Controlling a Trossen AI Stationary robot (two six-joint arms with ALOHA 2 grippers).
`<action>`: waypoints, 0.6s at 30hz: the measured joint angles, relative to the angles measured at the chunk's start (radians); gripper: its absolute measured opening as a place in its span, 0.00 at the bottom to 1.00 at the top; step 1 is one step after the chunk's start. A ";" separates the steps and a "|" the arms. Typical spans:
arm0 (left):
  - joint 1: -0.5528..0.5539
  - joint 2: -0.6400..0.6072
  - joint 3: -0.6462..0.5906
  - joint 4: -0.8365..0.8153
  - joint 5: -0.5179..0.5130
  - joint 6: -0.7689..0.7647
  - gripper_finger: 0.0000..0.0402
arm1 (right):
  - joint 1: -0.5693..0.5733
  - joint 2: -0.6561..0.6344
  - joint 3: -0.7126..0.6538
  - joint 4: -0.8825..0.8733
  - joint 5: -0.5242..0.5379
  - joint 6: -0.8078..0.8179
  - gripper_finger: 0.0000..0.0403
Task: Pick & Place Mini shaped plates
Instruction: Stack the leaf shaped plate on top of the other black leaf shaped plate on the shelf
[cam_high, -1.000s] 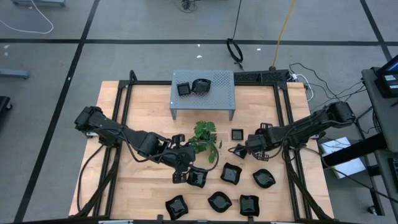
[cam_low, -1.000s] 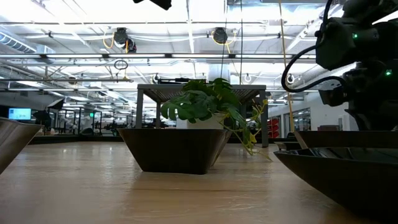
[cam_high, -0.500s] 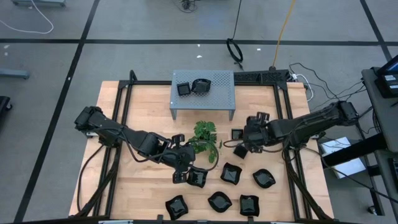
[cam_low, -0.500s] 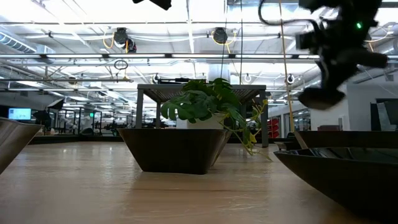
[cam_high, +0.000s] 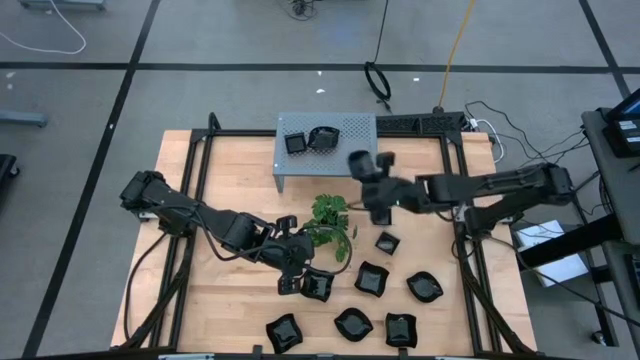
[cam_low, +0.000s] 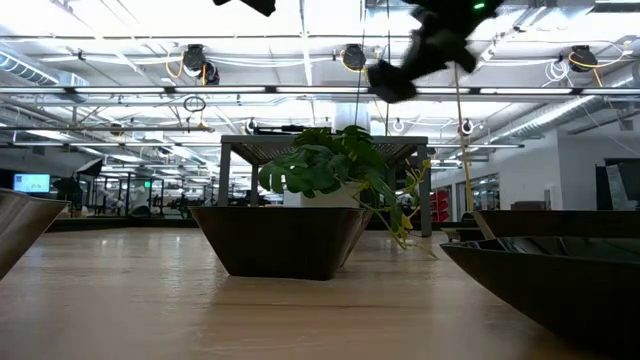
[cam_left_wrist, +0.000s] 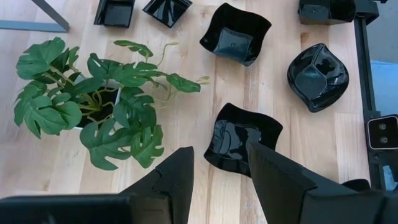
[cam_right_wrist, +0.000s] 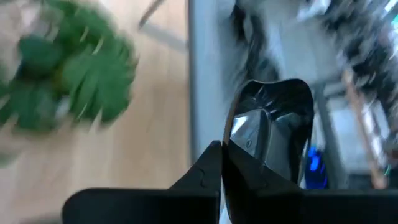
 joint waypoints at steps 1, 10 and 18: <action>0.000 0.000 0.000 -0.001 0.000 -0.002 0.40 | -0.023 0.006 -0.007 0.072 -0.008 -0.054 0.00; 0.000 0.000 0.000 0.000 0.000 0.005 0.40 | -0.240 0.123 -0.013 0.479 -0.283 -0.108 0.00; 0.001 0.000 0.000 -0.008 0.000 0.034 0.40 | -0.329 0.275 -0.014 0.658 -0.319 -0.148 0.00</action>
